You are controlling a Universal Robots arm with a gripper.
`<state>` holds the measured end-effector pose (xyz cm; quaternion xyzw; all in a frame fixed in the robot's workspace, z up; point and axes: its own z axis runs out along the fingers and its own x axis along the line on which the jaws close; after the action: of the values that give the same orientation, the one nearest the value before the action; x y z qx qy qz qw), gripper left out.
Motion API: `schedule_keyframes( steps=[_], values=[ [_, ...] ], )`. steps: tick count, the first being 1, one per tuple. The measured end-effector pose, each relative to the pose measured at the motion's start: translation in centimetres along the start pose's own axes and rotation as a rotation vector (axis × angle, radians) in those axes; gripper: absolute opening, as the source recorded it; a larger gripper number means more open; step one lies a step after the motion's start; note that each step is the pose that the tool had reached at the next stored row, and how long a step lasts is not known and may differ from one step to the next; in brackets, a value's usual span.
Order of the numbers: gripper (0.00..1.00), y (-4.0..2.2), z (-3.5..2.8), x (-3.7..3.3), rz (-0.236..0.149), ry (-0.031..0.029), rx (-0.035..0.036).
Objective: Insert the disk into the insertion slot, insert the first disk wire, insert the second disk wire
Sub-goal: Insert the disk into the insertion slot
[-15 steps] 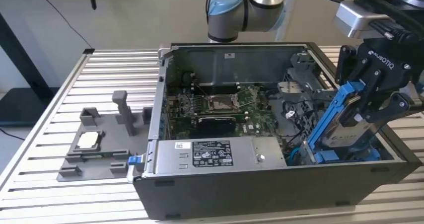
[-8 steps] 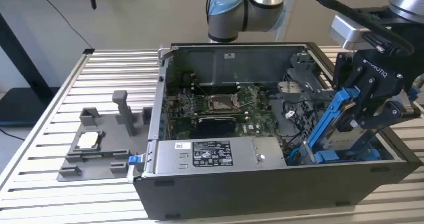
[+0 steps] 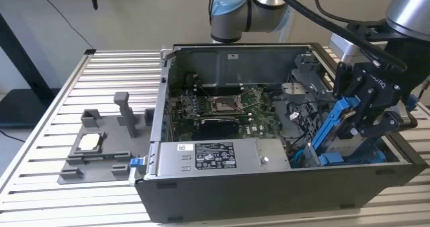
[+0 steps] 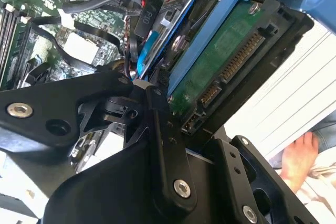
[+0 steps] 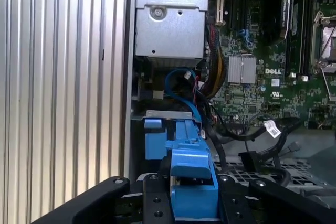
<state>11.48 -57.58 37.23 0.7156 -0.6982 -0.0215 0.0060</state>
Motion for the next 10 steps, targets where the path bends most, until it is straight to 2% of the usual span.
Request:
schedule_keyframes(
  steps=[4, 10],
  values=[
    [0.33, -0.02, 0.41, 0.01, 0.000, 0.0000, 0.0000],
    [0.33, -0.02, 0.47, 0.01, 0.000, -0.0001, 0.0000]
  ],
)
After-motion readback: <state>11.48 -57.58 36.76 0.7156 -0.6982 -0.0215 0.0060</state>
